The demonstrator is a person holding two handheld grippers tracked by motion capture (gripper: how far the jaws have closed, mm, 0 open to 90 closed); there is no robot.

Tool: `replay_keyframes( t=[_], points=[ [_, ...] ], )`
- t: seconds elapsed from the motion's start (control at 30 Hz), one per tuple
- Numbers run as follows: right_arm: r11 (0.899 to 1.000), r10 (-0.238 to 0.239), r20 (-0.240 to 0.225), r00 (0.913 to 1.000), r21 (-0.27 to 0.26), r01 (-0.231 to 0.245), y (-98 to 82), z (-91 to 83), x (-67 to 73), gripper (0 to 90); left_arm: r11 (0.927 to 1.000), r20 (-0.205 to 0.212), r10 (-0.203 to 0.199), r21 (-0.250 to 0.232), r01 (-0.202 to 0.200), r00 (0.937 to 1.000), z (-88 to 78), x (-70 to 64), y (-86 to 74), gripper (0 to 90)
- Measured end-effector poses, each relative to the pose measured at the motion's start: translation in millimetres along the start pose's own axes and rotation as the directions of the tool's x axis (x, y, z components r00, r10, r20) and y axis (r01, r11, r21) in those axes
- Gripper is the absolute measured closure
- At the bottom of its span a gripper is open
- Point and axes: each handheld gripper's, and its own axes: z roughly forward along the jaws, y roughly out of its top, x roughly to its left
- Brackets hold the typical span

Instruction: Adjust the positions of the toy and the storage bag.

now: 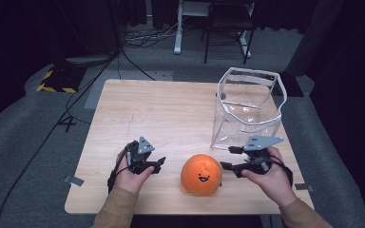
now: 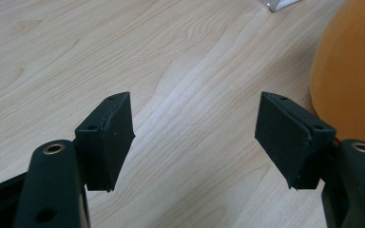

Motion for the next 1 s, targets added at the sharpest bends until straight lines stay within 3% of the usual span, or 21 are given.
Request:
replay_keyframes(
  t=[0.07,0.17,0.2,0.27,0.3,0.37,0.63,0.83,0.9,1.0],
  points=[
    [0.999,-0.037,-0.047,0.9982,0.032,0.039,4.0,16.0,9.1,33.2,1.0,-0.001,-0.008,-0.003,0.008,1.0,-2.8,0.2,-2.0,29.2],
    [0.998,-0.03,-0.085,0.996,0.05,0.035,4.9,29.3,13.6,35.1,1.0,-0.004,-0.007,-0.004,0.007,1.0,-4.6,-0.2,-3.1,29.2],
    [0.998,-0.018,-0.114,0.9934,0.06,0.025,5.1,34.2,14.3,42.9,1.0,-0.003,-0.003,-0.004,0.003,1.0,-5.1,-0.4,-3.3,29.2],
    [0.995,-0.023,-0.167,0.9858,0.094,0.039,6.8,38.1,16.7,68.9,1.0,0.004,-0.003,-0.006,0.003,1.0,-4.9,-1.7,-2.4,29.3],
    [0.995,-0.023,-0.167,0.9858,0.094,0.039,6.8,38.1,16.7,68.9,1.0,0.004,-0.003,-0.006,0.003,1.0,-4.9,-1.7,-2.4,29.3],
    [0.992,-0.038,-0.164,0.9857,0.114,0.057,9.8,32.1,18.2,78.6,1.0,0.016,0.002,-0.007,-0.002,0.9999,-2.0,-5.5,1.3,29.5],
    [0.993,-0.062,-0.08,0.9949,0.095,0.069,8.0,-1.0,18.2,84.7,0.9985,0.057,0.055,-0.014,-0.054,0.9969,14.0,-20.2,22.9,30.9],
    [0.997,-0.013,0.008,0.9999,0.081,0.012,-8.1,-36.2,4.4,84.9,0.9942,0.106,0.107,-0.023,-0.105,0.9886,34.0,-37.2,47.0,32.2],
    [0.997,0.008,0.042,0.9991,0.082,-0.012,-16.0,-46.8,-0.2,84.9,0.9933,0.117,0.115,-0.021,-0.114,0.9864,37.6,-39.9,51.0,32.7],
    [0.995,0.036,0.087,0.9956,0.085,-0.043,-27.9,-61.5,-5.7,84.8,0.9899,0.152,0.142,-0.028,-0.139,0.9781,51.1,-51.7,65.0,34.2]
  ],
)
